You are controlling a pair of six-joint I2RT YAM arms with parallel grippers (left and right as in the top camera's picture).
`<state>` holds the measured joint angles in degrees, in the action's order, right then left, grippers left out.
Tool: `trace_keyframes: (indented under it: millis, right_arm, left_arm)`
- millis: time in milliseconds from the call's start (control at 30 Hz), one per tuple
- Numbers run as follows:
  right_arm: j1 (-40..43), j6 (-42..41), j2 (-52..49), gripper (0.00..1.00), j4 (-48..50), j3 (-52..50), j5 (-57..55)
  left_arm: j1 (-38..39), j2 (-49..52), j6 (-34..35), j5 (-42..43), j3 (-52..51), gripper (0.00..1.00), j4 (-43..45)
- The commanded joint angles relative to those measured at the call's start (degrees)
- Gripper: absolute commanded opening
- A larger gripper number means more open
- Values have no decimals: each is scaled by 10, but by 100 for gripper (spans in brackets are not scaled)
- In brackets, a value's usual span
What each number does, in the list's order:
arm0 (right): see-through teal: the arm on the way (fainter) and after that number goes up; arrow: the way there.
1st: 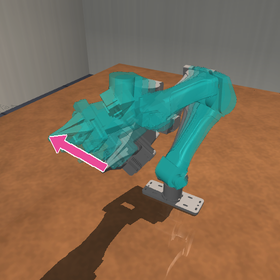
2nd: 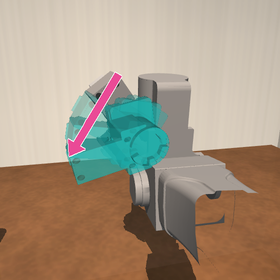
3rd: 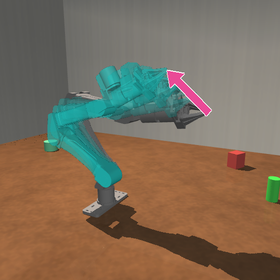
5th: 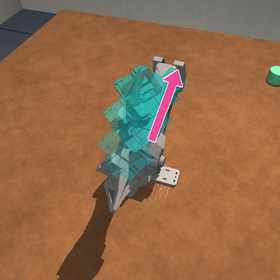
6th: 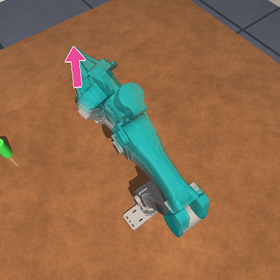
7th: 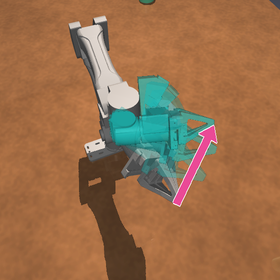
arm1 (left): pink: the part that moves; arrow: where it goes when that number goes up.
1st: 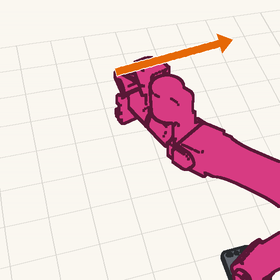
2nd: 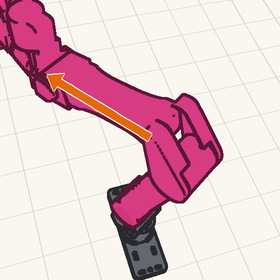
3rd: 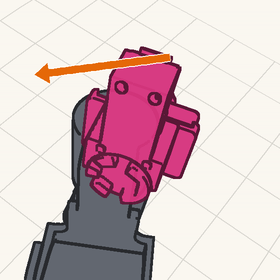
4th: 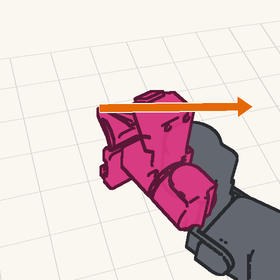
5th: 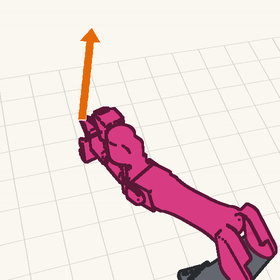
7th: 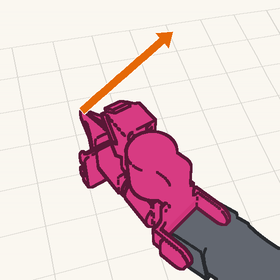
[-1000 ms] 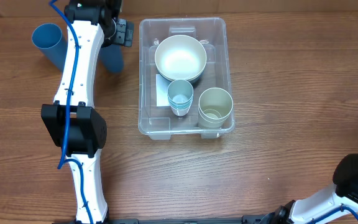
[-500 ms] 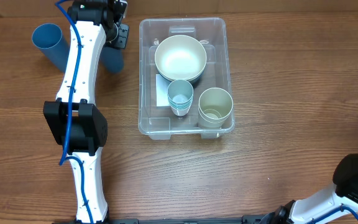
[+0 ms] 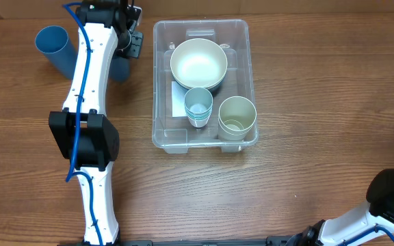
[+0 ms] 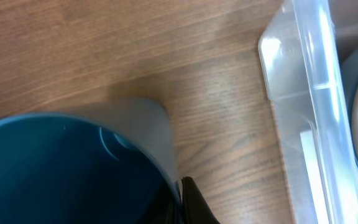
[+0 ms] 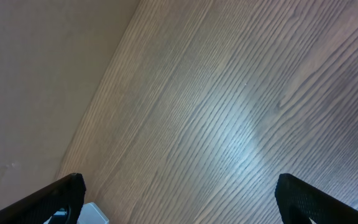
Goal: Pack container
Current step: 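Carry the teal tumbler into the bin's front-left corner and release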
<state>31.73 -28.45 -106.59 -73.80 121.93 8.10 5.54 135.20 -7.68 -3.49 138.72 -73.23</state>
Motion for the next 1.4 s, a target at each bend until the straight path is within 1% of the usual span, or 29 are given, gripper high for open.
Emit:
trace_keyframes:
  millis: [0,100,200,333,400,433,467,533,667,733,900,967,1133,1367]
  right_arm:
    - [-2,-1,-2,100,2,5,-6]
    - [-2,-1,-2,100,2,5,-6]
    - [-2,-1,-2,100,2,5,-6]
    - [-2,-1,-2,100,2,5,-6]
    - [-2,-1,-2,100,2,5,-6]
    - [-2,-1,-2,100,2,5,-6]
    - [-2,-1,-2,100,2,5,-6]
    - [-2,-1,-2,100,2,5,-6]
    - [-2,-1,-2,100,2,5,-6]
    - [-2,-1,-2,100,2,5,-6]
    - [-2,-1,-2,100,2,5,-6]
    - [-2,-1,-2,100,2,5,-6]
    - [-2,-1,-2,100,2,5,-6]
    - [-2,-1,-2,100,2,5,-5]
  left_arm:
    - [18,-30,9,3,71,4,-37]
    - [41,-92,17,4,136,4,-84]
    - [69,-169,17,3,143,4,-107]
    - [123,-241,28,4,143,4,-176]
    - [160,-258,35,4,143,4,-228]
    - [179,-262,44,5,140,4,-236]
    - [207,-269,49,17,126,4,-236]
    - [247,-269,50,17,124,4,-236]
    - [287,-270,70,24,101,4,-236]
    - [296,-274,77,35,66,4,-236]
    - [297,-311,97,34,-69,4,-236]
    - [298,-323,101,33,-95,4,-236]
    - [298,-355,105,34,-123,4,-236]
    - [298,-357,107,36,-160,4,-236]
